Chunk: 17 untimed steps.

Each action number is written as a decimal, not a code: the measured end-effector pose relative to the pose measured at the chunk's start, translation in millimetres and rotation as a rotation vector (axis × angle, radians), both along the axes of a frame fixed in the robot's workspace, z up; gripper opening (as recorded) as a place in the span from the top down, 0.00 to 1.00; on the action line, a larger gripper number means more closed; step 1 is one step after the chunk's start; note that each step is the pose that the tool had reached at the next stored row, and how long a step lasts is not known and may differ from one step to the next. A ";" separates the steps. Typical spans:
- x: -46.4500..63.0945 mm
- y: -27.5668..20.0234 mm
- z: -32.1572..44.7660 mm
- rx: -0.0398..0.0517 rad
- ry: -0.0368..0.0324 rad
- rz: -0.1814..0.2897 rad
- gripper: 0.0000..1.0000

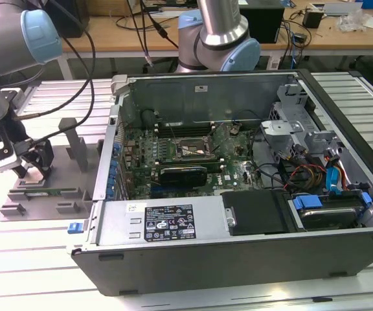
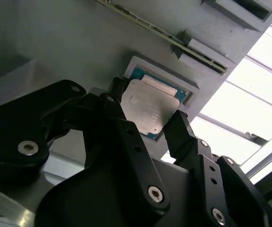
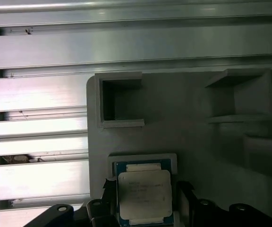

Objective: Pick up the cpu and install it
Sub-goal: 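Pick up the cpu and move it towards the insertion slot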

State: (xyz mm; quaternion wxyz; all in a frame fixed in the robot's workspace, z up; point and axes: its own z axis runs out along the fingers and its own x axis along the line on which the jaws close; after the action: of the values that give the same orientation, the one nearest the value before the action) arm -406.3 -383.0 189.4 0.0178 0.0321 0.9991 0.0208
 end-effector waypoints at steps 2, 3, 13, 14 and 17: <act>0.0 0.0 -0.7 0.0000 0.0000 0.000 0.38; 0.0 0.0 -0.7 0.0001 0.0000 0.000 0.38; -1.1 0.0 -1.0 0.0202 -0.0002 0.003 0.38; -1.2 0.0 -1.0 0.0202 -0.0001 0.012 0.38; -1.3 0.1 -1.1 0.0202 0.0002 0.031 0.38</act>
State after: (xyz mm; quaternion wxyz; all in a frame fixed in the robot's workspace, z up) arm -407.6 -382.9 188.3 0.0170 0.0169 0.9992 0.0312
